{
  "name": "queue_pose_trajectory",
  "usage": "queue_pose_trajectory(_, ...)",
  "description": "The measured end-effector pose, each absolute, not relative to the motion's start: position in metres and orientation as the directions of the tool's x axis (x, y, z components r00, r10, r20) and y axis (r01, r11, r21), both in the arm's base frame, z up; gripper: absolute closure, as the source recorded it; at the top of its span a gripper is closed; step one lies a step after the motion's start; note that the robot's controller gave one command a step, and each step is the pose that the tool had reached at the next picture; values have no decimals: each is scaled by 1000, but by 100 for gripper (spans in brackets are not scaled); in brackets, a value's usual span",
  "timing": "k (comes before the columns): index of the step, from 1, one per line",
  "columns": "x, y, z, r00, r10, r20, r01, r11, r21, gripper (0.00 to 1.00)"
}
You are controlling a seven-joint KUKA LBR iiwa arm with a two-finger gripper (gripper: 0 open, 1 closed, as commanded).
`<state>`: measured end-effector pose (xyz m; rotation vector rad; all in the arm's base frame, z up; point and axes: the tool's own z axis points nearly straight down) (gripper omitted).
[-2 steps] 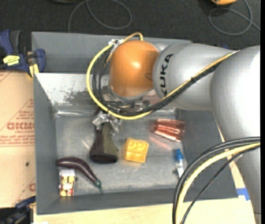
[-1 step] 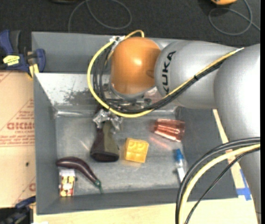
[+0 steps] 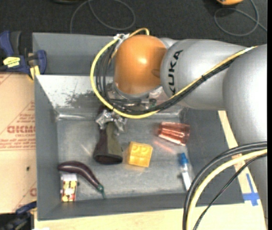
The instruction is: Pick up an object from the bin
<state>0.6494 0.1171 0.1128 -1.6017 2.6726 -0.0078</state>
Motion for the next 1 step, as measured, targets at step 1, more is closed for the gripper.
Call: queue_pose_trajectory(1,649,117,122,-473,-881,-19,-881,473,-16,100)
